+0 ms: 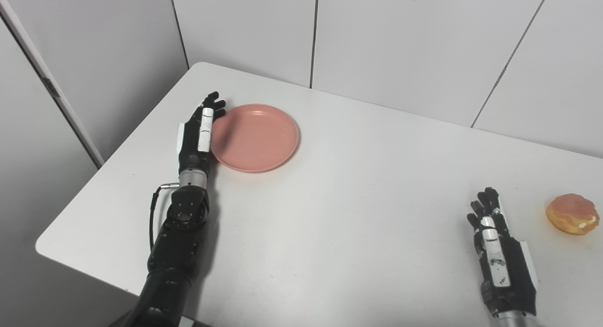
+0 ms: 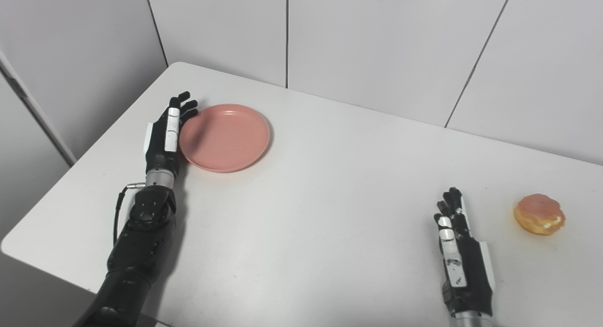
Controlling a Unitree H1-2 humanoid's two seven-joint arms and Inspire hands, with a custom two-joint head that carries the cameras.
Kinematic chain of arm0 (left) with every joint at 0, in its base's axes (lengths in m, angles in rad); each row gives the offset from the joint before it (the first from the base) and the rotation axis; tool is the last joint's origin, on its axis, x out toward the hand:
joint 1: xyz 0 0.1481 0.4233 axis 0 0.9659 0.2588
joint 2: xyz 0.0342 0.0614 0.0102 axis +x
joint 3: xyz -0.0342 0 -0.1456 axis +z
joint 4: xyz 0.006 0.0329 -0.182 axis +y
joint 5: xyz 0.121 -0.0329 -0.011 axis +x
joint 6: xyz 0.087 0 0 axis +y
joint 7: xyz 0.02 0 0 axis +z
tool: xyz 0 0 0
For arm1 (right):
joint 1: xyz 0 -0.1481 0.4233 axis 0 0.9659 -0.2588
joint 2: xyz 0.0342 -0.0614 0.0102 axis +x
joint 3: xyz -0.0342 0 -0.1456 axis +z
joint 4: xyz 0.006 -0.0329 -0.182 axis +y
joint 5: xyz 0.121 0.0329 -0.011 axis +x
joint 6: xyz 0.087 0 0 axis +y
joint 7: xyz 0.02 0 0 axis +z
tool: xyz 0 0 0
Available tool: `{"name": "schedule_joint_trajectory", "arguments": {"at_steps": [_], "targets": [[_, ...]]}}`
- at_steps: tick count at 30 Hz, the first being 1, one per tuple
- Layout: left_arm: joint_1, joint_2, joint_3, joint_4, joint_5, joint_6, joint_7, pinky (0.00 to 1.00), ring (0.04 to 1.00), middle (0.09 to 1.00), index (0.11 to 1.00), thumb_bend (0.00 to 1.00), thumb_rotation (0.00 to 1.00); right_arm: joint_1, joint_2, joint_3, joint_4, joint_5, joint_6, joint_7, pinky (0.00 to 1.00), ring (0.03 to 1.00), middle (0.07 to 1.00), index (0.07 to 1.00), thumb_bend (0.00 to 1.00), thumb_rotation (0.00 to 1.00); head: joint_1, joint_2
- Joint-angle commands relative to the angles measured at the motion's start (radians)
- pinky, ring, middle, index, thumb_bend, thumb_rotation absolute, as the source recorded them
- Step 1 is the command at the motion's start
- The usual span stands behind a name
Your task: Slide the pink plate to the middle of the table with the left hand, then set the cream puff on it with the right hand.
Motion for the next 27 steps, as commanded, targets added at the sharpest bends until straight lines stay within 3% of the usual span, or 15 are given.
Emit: {"name": "schedule_joint_trajectory", "arguments": {"at_steps": [1,9,17,22,27], "targets": [[-0.021,-0.012,-0.011,-0.055,-0.002,0.017,-0.014,0.85,0.813,0.803,0.795,0.76,1.00,0.004,-0.006,-0.002,-0.004,0.013,-0.017,0.010,1.00,1.000,1.000,1.000,0.61,0.85,0.001,0.000],[-0.008,-0.060,-0.039,-0.116,-0.007,0.071,-0.033,0.80,0.788,0.779,0.775,0.75,1.00,0.002,-0.003,-0.002,-0.006,0.015,-0.014,0.008,1.00,1.000,1.000,1.000,0.63,0.84,-0.005,0.004],[0.006,-0.082,-0.084,-0.163,-0.002,0.088,-0.056,0.81,0.791,0.790,0.778,0.72,1.00,0.001,-0.002,0.000,-0.014,0.005,-0.007,0.003,1.00,1.000,1.000,1.000,0.62,0.85,-0.028,0.013],[0.027,-0.109,-0.130,-0.215,-0.012,0.137,-0.088,0.85,0.810,0.801,0.795,0.76,1.00,0.008,0.002,0.003,-0.033,-0.019,-0.002,-0.012,1.00,1.000,1.000,1.000,0.61,0.85,-0.064,0.028],[0.051,-0.123,-0.172,-0.250,0.012,0.153,-0.113,0.82,0.811,0.806,0.809,0.75,1.00,0.011,0.013,0.007,-0.060,-0.029,0.025,-0.025,1.00,1.000,1.000,1.000,0.61,0.86,-0.109,0.043]]}}
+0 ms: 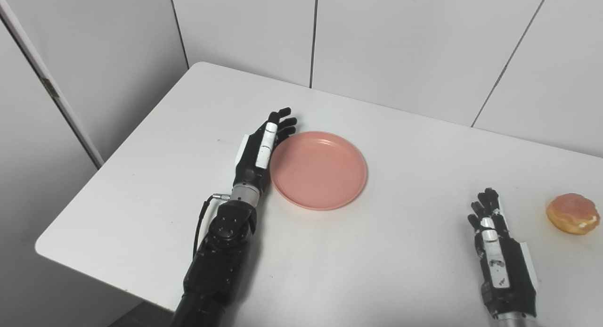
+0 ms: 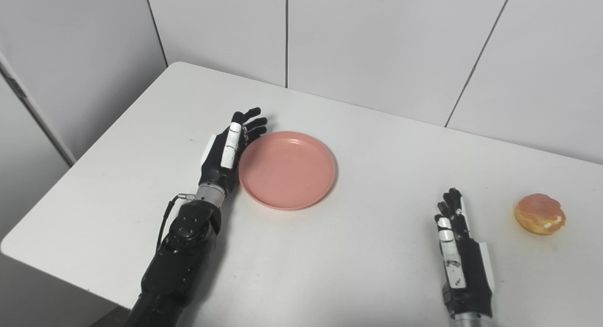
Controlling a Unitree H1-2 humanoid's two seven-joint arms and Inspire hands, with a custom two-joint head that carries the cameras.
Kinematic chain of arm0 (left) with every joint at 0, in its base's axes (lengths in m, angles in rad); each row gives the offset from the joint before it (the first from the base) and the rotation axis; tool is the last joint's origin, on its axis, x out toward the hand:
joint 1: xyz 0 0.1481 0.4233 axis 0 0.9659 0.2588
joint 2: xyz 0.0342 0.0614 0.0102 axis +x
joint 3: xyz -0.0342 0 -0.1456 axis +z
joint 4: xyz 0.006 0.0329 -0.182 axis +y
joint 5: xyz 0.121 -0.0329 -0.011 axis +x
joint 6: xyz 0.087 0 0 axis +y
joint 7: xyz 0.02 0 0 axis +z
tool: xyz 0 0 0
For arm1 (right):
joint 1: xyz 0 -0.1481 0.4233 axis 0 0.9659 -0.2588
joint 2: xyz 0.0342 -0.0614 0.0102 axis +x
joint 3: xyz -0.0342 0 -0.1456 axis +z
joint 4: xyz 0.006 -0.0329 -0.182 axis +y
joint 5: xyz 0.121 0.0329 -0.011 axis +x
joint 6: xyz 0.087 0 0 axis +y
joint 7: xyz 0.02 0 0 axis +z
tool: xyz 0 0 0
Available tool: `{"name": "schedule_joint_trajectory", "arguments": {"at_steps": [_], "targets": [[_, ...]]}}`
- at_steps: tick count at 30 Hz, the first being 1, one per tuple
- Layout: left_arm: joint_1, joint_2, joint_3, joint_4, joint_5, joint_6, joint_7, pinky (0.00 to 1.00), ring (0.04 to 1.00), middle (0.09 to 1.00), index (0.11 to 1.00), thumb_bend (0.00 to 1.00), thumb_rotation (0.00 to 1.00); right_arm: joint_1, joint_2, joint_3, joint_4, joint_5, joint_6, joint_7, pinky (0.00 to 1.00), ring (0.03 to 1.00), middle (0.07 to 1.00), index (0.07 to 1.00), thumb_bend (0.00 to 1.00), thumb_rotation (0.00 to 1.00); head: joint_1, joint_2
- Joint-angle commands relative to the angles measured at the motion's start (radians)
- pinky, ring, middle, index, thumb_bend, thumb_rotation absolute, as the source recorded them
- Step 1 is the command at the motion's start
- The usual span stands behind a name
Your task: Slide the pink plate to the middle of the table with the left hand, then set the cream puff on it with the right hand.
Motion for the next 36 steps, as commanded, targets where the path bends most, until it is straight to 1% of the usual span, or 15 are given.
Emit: {"name": "schedule_joint_trajectory", "arguments": {"at_steps": [1,6,7,8,10,11,13,14,16,17,20,25,28,32,36], "targets": [[-0.005,-0.001,-0.018,-0.052,0.013,0.001,-0.026,0.82,0.808,0.805,0.808,0.75,1.00,-0.003,0.011,0.002,-0.037,-0.003,0.007,-0.009,1.00,0.999,1.000,1.000,0.61,0.86,-0.026,0.006],[0.016,-0.001,-0.047,-0.062,0.028,0.004,-0.057,0.86,0.829,0.832,0.830,0.75,1.00,-0.005,0.033,0.005,-0.045,-0.026,0.017,-0.033,1.00,0.996,0.997,1.000,0.60,0.89,-0.089,0.020],[0.023,-0.003,-0.051,-0.061,0.024,0.001,-0.065,0.86,0.829,0.833,0.830,0.75,1.00,-0.008,0.041,0.004,-0.041,-0.030,0.015,-0.043,1.00,0.996,0.997,1.000,0.60,0.89,-0.127,0.025],[0.033,-0.005,-0.053,-0.061,0.008,-0.002,-0.082,0.88,0.847,0.846,0.840,0.75,1.00,-0.013,0.053,0.001,-0.033,-0.035,0.007,-0.057,1.00,0.996,0.995,1.000,0.61,0.89,-0.165,0.031],[0.046,-0.011,-0.055,-0.060,-0.017,-0.002,-0.106,0.89,0.864,0.863,0.856,0.74,1.00,-0.020,0.072,-0.007,-0.023,-0.034,0.002,-0.077,1.00,0.996,0.990,0.988,0.60,0.87,-0.176,0.032],[0.053,-0.011,-0.054,-0.059,-0.031,-0.001,-0.121,0.89,0.867,0.866,0.859,0.74,1.00,-0.025,0.079,-0.007,-0.018,-0.041,-0.001,-0.088,1.00,0.996,0.988,0.985,0.60,0.86,-0.219,0.037],[0.062,-0.009,-0.056,-0.060,-0.049,-0.001,-0.144,0.90,0.885,0.882,0.874,0.74,1.00,-0.034,0.093,-0.009,-0.009,-0.053,-0.005,-0.107,1.00,0.999,0.989,0.983,0.59,0.87,-0.244,0.041],[0.067,-0.006,-0.056,-0.059,-0.056,-0.004,-0.154,0.90,0.888,0.885,0.877,0.74,1.00,-0.038,0.103,-0.009,-0.005,-0.059,-0.005,-0.118,1.00,0.999,0.989,0.982,0.59,0.87,-0.285,0.045],[0.078,-0.003,-0.057,-0.059,-0.062,-0.010,-0.170,0.91,0.894,0.888,0.883,0.74,1.00,-0.044,0.118,-0.009,-0.001,-0.074,-0.002,-0.142,1.00,0.997,0.983,0.974,0.61,0.85,-0.299,0.045],[0.085,0.000,-0.059,-0.057,-0.063,-0.016,-0.177,0.91,0.896,0.889,0.884,0.74,1.00,-0.049,0.131,-0.010,0.003,-0.083,0.001,-0.159,1.00,0.996,0.981,0.972,0.62,0.84,-0.353,0.051],[0.103,0.004,-0.065,-0.044,-0.061,-0.047,-0.201,0.92,0.896,0.893,0.888,0.73,1.00,-0.061,0.156,-0.010,0.006,-0.102,0.016,-0.196,1.00,0.989,0.967,0.956,0.65,0.80,-0.392,0.054],[0.122,0.016,-0.073,-0.040,-0.078,-0.081,-0.251,0.93,0.901,0.908,0.904,0.71,1.00,-0.080,0.170,-0.001,0.019,-0.133,0.017,-0.219,1.00,0.985,0.968,0.957,0.67,0.81,-0.483,0.066],[0.132,0.020,-0.079,-0.036,-0.084,-0.098,-0.271,0.94,0.908,0.913,0.905,0.72,1.00,-0.089,0.174,0.002,0.022,-0.159,0.029,-0.230,1.00,0.984,0.976,0.962,0.69,0.86,-0.504,0.066],[0.147,0.013,-0.090,-0.052,-0.085,-0.096,-0.284,0.93,0.907,0.912,0.904,0.72,1.00,-0.095,0.178,-0.002,0.023,-0.169,0.036,-0.242,1.00,0.985,0.978,0.960,0.69,0.87,-0.504,0.070],[0.172,0.004,-0.113,-0.100,-0.087,-0.058,-0.289,0.93,0.921,0.925,0.923,0.75,1.00,-0.098,0.180,-0.014,0.017,-0.154,0.041,-0.248,1.00,0.991,0.977,0.958,0.70,0.85,-0.473,0.082]]}}
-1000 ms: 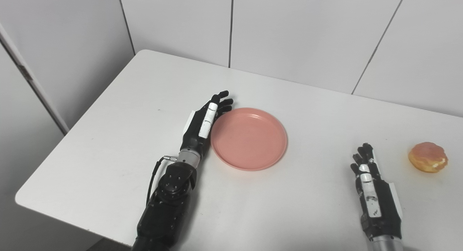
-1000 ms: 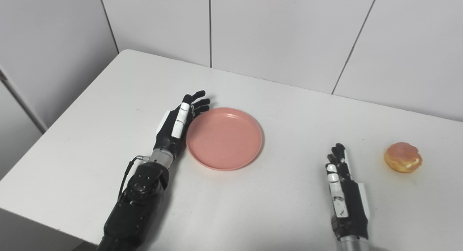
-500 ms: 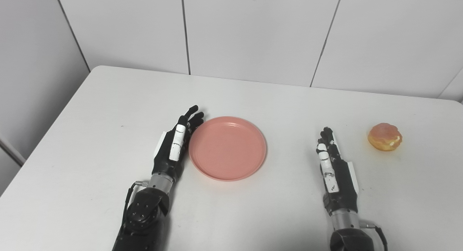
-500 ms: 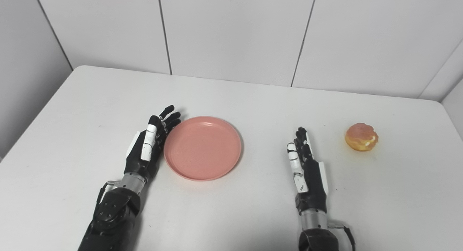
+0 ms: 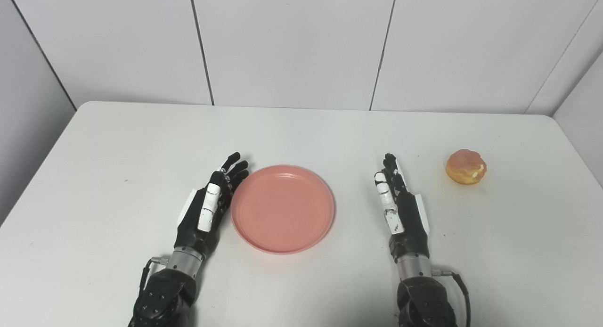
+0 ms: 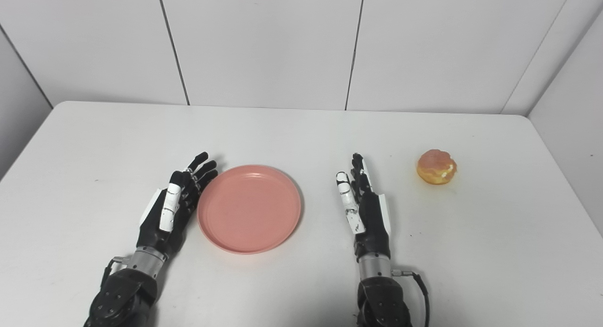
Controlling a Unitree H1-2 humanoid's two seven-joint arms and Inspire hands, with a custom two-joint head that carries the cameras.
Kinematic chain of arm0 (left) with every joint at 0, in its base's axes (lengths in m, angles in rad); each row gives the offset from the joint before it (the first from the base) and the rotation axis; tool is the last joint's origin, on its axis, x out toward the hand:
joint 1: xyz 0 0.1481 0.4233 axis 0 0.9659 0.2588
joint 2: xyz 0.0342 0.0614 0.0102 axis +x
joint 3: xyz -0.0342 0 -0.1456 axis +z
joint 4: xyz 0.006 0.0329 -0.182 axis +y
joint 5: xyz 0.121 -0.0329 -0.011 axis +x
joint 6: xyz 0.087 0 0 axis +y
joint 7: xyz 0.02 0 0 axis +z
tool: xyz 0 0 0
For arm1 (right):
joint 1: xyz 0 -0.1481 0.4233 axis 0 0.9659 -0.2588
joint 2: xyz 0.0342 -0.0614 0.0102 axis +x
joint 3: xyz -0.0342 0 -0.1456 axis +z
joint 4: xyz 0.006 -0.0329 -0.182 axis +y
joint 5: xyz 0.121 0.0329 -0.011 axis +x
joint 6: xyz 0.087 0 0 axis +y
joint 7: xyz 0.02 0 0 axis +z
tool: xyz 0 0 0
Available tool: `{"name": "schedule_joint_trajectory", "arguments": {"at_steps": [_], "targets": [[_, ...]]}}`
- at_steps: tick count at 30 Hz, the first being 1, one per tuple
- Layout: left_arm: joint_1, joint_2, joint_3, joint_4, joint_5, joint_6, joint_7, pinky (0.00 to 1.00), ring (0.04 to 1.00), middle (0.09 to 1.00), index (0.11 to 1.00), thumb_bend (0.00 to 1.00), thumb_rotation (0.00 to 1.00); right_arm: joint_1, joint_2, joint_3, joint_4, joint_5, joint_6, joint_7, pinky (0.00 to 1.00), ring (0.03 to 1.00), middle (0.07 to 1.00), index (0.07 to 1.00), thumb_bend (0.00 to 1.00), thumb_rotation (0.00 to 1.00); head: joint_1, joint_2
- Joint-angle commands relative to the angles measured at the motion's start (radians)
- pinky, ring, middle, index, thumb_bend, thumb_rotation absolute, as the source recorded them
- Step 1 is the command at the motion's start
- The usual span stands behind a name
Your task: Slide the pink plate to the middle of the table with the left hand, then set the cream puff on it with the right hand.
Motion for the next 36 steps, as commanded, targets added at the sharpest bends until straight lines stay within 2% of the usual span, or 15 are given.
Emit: {"name": "schedule_joint_trajectory", "arguments": {"at_steps": [1,6,11,14,24,28,36], "targets": [[0.038,-0.020,-0.017,-0.028,-0.007,0.017,-0.012,0.94,0.925,0.927,0.926,0.76,1.00,-0.030,0.011,-0.009,-0.025,0.018,-0.003,-0.007,1.00,0.989,0.971,0.954,0.70,0.84,0.003,0.000],[0.069,-0.040,-0.057,-0.109,0.027,0.086,0.005,0.95,0.933,0.929,0.931,0.75,1.00,-0.028,-0.001,-0.021,-0.028,0.062,-0.021,0.014,1.00,0.995,0.965,0.952,0.68,0.82,0.062,0.005],[0.080,-0.055,-0.085,-0.152,0.041,0.125,0.009,0.97,0.937,0.928,0.925,0.74,1.00,-0.021,-0.020,-0.019,-0.042,0.088,-0.014,0.039,1.00,0.995,0.971,0.968,0.64,0.84,0.071,0.007],[0.084,-0.063,-0.094,-0.163,0.039,0.125,0.005,0.99,0.938,0.931,0.929,0.69,1.00,-0.020,-0.027,-0.017,-0.046,0.086,-0.012,0.042,1.00,0.988,0.970,0.975,0.62,0.85,0.075,0.010],[0.096,-0.078,-0.125,-0.175,0.067,0.118,0.010,0.96,0.931,0.932,0.929,0.72,1.00,-0.012,-0.052,-0.011,-0.058,0.094,-0.017,0.070,1.00,1.000,0.984,0.982,0.63,0.88,0.093,0.018],[0.098,-0.081,-0.132,-0.175,0.081,0.119,0.016,0.99,0.948,0.939,0.940,0.71,1.00,-0.010,-0.064,-0.007,-0.064,0.089,-0.014,0.078,1.00,1.000,0.985,0.985,0.64,0.90,0.094,0.016],[0.091,-0.085,-0.123,-0.134,0.132,0.055,0.040,1.00,0.996,0.972,0.965,0.70,1.00,-0.013,-0.079,-0.007,-0.061,0.094,-0.019,0.084,1.00,1.000,0.988,0.996,0.64,0.90,0.093,0.012]]}}
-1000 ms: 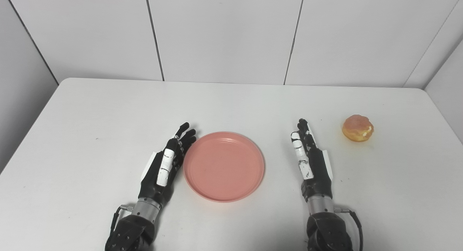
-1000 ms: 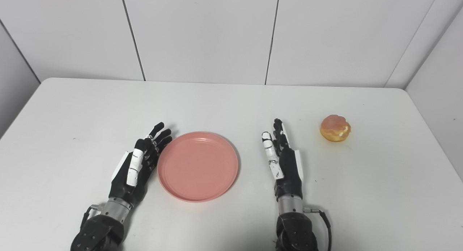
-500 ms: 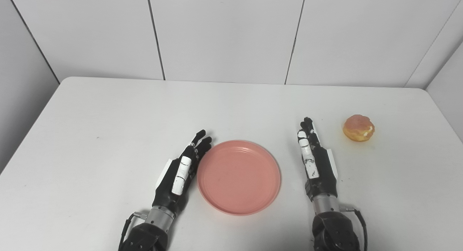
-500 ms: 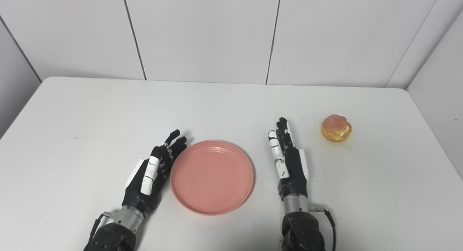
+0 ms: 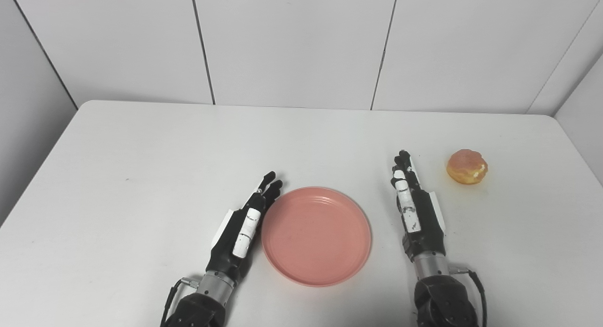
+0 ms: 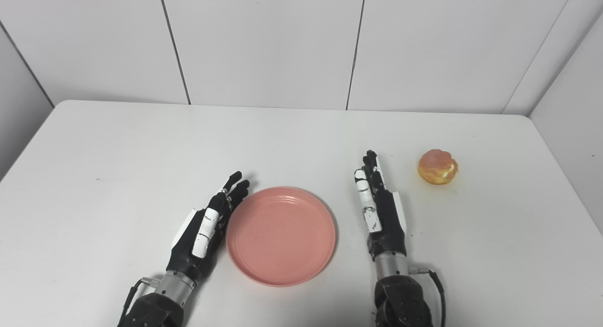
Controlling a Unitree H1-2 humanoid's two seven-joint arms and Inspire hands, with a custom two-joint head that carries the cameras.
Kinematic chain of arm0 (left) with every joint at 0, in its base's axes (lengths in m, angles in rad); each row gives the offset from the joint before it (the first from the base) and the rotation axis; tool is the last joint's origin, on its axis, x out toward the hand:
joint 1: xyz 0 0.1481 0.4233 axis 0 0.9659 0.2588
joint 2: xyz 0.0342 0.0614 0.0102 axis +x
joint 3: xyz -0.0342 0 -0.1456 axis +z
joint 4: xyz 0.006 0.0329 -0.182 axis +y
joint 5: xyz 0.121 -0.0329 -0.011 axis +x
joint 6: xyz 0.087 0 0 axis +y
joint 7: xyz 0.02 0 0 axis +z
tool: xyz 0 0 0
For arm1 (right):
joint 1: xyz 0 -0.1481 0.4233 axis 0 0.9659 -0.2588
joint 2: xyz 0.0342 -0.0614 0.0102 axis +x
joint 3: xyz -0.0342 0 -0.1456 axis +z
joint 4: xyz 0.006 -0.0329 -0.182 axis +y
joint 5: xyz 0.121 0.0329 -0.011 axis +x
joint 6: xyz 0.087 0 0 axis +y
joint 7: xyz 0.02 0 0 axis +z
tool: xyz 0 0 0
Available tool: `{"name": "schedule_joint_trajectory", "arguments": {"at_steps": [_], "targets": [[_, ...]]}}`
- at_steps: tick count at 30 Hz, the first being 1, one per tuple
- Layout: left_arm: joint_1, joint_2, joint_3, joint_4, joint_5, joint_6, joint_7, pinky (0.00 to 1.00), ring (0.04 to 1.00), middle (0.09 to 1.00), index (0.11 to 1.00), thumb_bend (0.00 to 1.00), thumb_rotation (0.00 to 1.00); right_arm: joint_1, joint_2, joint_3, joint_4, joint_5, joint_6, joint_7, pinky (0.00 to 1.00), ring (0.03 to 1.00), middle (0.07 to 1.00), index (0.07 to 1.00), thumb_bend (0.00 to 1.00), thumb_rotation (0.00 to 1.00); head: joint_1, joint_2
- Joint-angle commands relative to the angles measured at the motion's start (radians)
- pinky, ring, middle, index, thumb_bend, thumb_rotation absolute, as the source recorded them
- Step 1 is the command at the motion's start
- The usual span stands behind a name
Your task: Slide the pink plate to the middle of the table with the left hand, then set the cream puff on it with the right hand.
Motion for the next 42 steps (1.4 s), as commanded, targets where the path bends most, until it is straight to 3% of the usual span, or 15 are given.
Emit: {"name": "schedule_joint_trajectory", "arguments": {"at_steps": [1,7,14,22,28,31,37,42], "targets": [[-0.004,-0.014,-0.004,0.014,0.025,-0.046,0.015,1.00,0.998,0.976,0.969,0.69,1.00,-0.019,-0.012,0.002,-0.030,0.004,-0.021,0.016,1.00,1.000,0.994,0.998,0.65,0.90,0.001,0.001],[-0.010,-0.024,0.013,0.063,0.047,-0.125,0.041,1.00,0.999,0.986,0.980,0.65,1.00,-0.044,-0.043,-0.007,-0.015,-0.027,-0.050,0.006,1.00,1.000,1.000,1.000,0.66,0.88,-0.006,-0.001],[-0.020,-0.033,0.036,0.094,0.054,-0.150,0.061,1.00,1.000,0.987,0.986,0.64,1.00,-0.080,-0.106,-0.017,-0.028,-0.149,-0.023,-0.034,1.00,1.000,0.991,1.000,0.69,0.87,-0.009,-0.002],[-0.025,-0.034,0.044,0.112,0.051,-0.177,0.062,1.00,0.996,0.985,0.988,0.63,1.00,-0.136,-0.185,-0.030,0.051,-0.308,-0.153,-0.144,0.96,0.978,0.975,0.987,0.59,0.79,-0.021,-0.005],[-0.023,-0.037,0.050,0.106,0.039,-0.169,0.057,1.00,0.989,0.981,0.983,0.65,1.00,-0.164,-0.224,-0.050,0.097,-0.365,-0.187,-0.208,0.95,0.964,0.982,0.998,0.58,0.72,-0.035,-0.008],[-0.023,-0.030,0.051,0.108,0.034,-0.175,0.049,1.00,0.982,0.977,0.981,0.67,1.00,-0.179,-0.240,-0.063,0.108,-0.418,-0.152,-0.255,0.95,0.966,0.986,0.998,0.61,0.71,-0.052,-0.010],[-0.025,-0.019,0.054,0.106,0.018,-0.171,0.031,1.00,0.990,0.981,0.988,0.66,1.00,-0.208,-0.251,-0.089,0.166,-0.463,-0.135,-0.330,0.96,0.981,0.980,0.991,0.65,0.50,-0.072,-0.014],[-0.024,-0.014,0.059,0.109,0.009,-0.178,0.016,1.00,0.991,0.984,0.986,0.66,1.00,-0.227,-0.257,-0.089,0.185,-0.565,-0.046,-0.402,0.91,0.971,0.979,0.988,0.67,0.41,-0.091,-0.015]]}}
